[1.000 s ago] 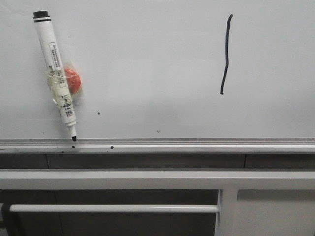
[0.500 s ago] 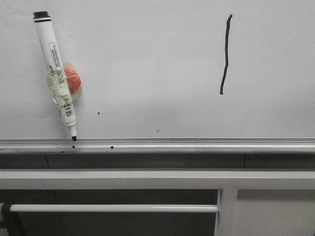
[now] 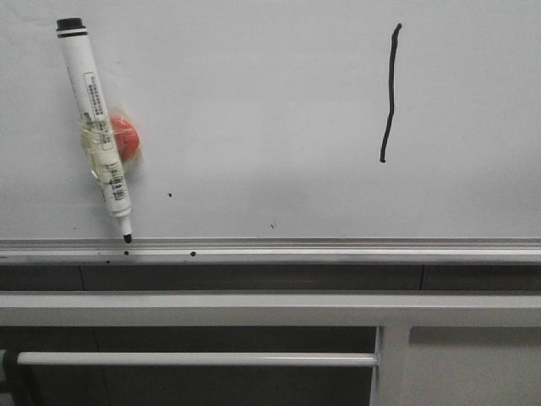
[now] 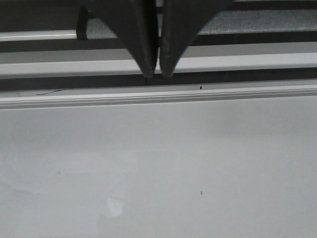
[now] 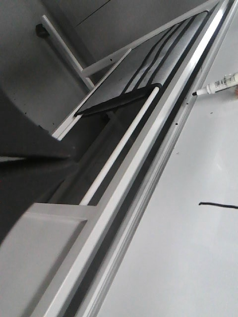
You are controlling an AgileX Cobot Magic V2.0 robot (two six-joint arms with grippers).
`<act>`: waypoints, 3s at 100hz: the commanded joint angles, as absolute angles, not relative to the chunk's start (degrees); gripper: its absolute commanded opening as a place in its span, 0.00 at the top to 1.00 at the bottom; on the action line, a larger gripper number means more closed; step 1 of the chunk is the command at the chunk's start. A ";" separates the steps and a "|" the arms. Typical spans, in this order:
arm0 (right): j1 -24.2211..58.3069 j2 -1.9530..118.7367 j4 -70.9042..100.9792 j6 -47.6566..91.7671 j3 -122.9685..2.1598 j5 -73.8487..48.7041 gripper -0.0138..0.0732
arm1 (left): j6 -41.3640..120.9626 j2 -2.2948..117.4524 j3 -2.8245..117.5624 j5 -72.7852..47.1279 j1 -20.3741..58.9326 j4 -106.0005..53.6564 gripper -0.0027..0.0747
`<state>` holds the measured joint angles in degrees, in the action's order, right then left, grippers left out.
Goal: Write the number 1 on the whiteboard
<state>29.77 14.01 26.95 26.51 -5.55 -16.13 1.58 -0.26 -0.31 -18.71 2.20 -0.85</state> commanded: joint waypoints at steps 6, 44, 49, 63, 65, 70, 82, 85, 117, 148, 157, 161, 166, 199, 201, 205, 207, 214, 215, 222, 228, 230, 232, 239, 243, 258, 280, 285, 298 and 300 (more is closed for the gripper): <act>29.43 14.44 27.75 26.63 -7.11 -12.74 0.90 | 1.41 -1.56 -0.64 -14.74 2.66 -0.91 0.99; 29.43 14.44 27.75 26.63 -7.11 -12.74 0.90 | 1.41 -1.56 -0.64 -14.74 2.66 -0.91 0.99; 29.43 14.44 27.75 26.63 -7.11 -12.74 0.90 | 1.41 -1.56 -0.64 -14.74 2.66 -0.91 0.99; 29.43 14.44 27.75 26.74 -7.11 -12.49 0.90 | 1.41 -1.56 -0.64 -14.74 2.66 -0.91 0.99; 29.43 14.44 27.75 26.74 -7.11 -12.49 0.90 | 1.41 -1.56 -0.64 -14.74 2.66 -0.91 0.99; 29.43 14.44 27.75 26.74 -7.11 -12.49 0.90 | 1.41 -1.56 -0.64 -14.74 2.66 -0.91 0.99; 29.43 14.44 26.36 26.74 -7.04 -12.37 0.90 | 1.41 -1.56 -0.64 -14.74 2.66 -0.91 0.99; 29.43 14.44 25.03 26.74 -6.89 -12.19 0.90 | 1.41 -1.56 -0.64 -14.74 2.66 -0.91 0.99; 21.68 8.77 12.16 10.45 1.37 4.18 0.90 | 1.41 -1.56 -0.64 -14.74 2.66 -0.91 0.99; -0.66 -1.57 -6.82 2.31 2.31 -2.19 0.90 | 1.41 -1.56 -0.64 -14.74 2.66 -0.91 0.99; -4.95 -1.45 -6.57 2.31 2.31 -2.60 0.90 | 1.41 -1.56 -0.64 -14.74 2.66 -0.91 0.99; -5.78 -1.45 -6.57 2.31 2.31 -4.19 0.90 | 1.41 -1.56 -0.64 -14.63 2.66 -0.91 0.99; -6.41 -1.45 -6.57 2.31 2.31 -6.60 0.90 | 1.41 -1.56 -0.64 -14.63 2.66 -0.91 0.99; -9.52 -1.45 1.63 2.44 2.31 -15.92 0.90 | 1.41 -1.56 -0.64 -14.63 2.66 -0.91 0.99; -9.52 -1.45 1.63 2.44 2.31 -16.64 0.90 | 1.41 -1.56 -0.64 -14.63 2.66 -0.91 0.99; -9.52 -1.45 1.63 2.44 2.31 -17.96 0.90 | 1.41 -1.56 -0.64 -14.63 2.66 -0.91 0.99; -9.52 -1.45 1.63 2.44 2.31 -18.56 0.90 | 1.41 -1.56 -0.64 -14.63 2.66 -0.91 0.99; -9.52 -1.45 1.75 2.32 2.31 -18.42 0.90 | 1.41 -1.56 -0.64 -14.63 2.66 -0.91 0.99; -9.52 -1.45 1.75 2.32 2.31 -18.42 0.90 | 1.41 -1.56 -0.64 -14.63 2.66 -0.91 0.99; -9.52 -1.45 1.97 2.32 2.31 -18.42 0.90 | 1.41 -1.56 -0.64 -14.63 2.66 -0.91 0.99; -9.52 -1.45 2.82 2.32 2.31 -18.42 0.90 | 1.41 -1.56 -0.64 -14.63 2.66 -0.91 0.99; -9.52 -1.45 3.35 2.32 2.31 -18.42 0.90 | 1.41 -1.56 -0.64 -14.63 2.66 -0.91 0.99; -9.52 -1.45 3.84 2.32 2.31 -18.42 0.90 | 1.41 -1.56 -0.64 -14.63 2.66 -0.91 0.99; -9.52 -1.45 4.34 2.32 2.31 -18.42 0.90 | 1.41 -1.56 -0.64 -14.63 2.66 -0.91 0.99; -9.52 -1.45 4.34 2.32 2.31 -18.42 0.90 | 1.41 -1.56 -0.64 -14.63 2.66 -0.91 0.99; -9.28 -1.45 4.34 2.32 2.31 -18.42 0.90 | 1.41 -1.56 -0.64 -14.63 2.66 -0.91 0.99; -8.87 -1.45 4.34 2.32 2.31 -18.42 0.90 | 1.41 -1.56 -0.64 -14.63 2.66 -0.91 0.99; -8.87 -1.45 4.34 2.32 2.31 -18.42 0.90 | 1.41 -1.56 -0.64 -14.63 2.66 -0.91 0.99; -8.87 -1.45 4.34 2.32 2.31 -18.42 0.90 | 1.41 -1.56 -0.64 -14.63 2.66 -0.91 0.99; -8.87 -1.45 4.34 2.32 2.31 -18.32 0.90 | 1.41 -1.56 -0.64 -14.63 2.66 -0.91 0.99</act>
